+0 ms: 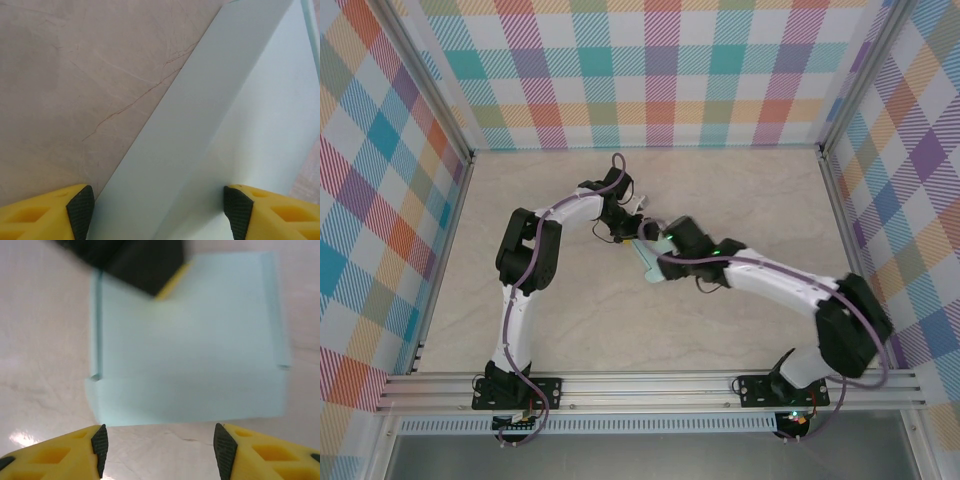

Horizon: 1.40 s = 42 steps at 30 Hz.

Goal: Fold the paper box

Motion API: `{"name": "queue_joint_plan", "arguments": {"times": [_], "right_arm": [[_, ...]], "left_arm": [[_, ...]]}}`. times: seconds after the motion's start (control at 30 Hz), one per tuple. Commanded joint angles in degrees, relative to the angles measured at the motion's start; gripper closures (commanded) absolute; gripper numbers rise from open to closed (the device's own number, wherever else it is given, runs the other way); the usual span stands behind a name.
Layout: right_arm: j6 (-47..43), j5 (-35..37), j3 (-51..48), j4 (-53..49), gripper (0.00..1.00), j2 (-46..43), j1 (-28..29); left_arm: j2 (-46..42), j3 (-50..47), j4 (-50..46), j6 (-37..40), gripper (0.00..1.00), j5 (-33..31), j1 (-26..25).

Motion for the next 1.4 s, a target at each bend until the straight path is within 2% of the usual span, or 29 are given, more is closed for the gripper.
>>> {"name": "queue_joint_plan", "arguments": {"times": [0.0, 0.07, 0.17, 0.3, 0.43, 0.53, 0.6, 0.67, 0.77, 0.87, 1.0, 1.13, 1.27, 1.37], "right_arm": [[6.67, -14.32, -3.59, 3.36, 0.40, -5.67, -10.22], [7.12, -24.45, -3.95, 4.17, 0.41, -6.09, -17.79], [4.33, -38.66, 0.41, -0.05, 0.42, 0.11, -26.54], [-1.12, -44.90, 7.64, -6.79, 0.42, 12.30, -29.29], [-0.17, -47.51, 9.02, -3.96, 0.44, 17.96, -29.30], [0.59, -49.14, 10.05, -2.67, 0.44, 20.07, -29.18], [-0.81, -48.59, 11.14, -3.50, 0.44, 21.25, -28.86], [-3.16, -48.13, 12.23, -4.77, 0.47, 22.57, -28.73], [-5.50, -47.62, 13.74, -6.03, 0.47, 24.65, -28.54], [-6.27, -47.98, 14.95, -6.21, 0.47, 26.54, -28.46], [-5.49, -50.31, 15.14, -5.48, 0.48, 28.01, -27.39], [-5.34, -50.19, 14.69, -5.66, 0.51, 28.47, -25.93], [-3.15, -53.05, 12.43, -3.95, 0.53, 27.24, -25.14], [-1.66, -53.67, 10.70, -2.90, 0.53, 26.16, -24.17]], "left_arm": [[3.71, -2.96, -9.79, 0.85, 0.24, -10.09, -0.13], [1.48, -2.45, -9.83, 1.26, 0.22, -10.32, 0.45], [-2.63, -1.49, -10.07, 2.16, 0.21, -11.89, 1.89], [-9.13, -1.87, -10.23, 1.87, 0.20, -12.28, 4.84], [-16.63, -7.10, -9.44, 1.51, 0.19, -12.73, 6.11], [-23.16, -15.11, -7.66, 0.33, 0.18, -12.70, 6.20], [-27.42, -22.51, -4.39, -2.66, 0.19, -10.57, 6.20], [-30.80, -29.80, 0.59, -7.79, 0.21, -5.75, 6.04], [-34.08, -38.57, 8.77, -12.75, 0.23, -0.31, 3.80], [-36.32, -43.01, 15.44, -13.93, 0.24, -1.70, -0.78], [-34.25, -41.66, 18.00, -15.00, 0.23, -3.89, -3.32], [-29.75, -37.95, 17.87, -13.98, 0.24, -5.30, -3.38], [-26.53, -34.28, 17.33, -12.90, 0.24, -6.45, -3.33], [-24.19, -29.73, 13.82, -10.84, 0.24, -8.46, -3.16]]}}
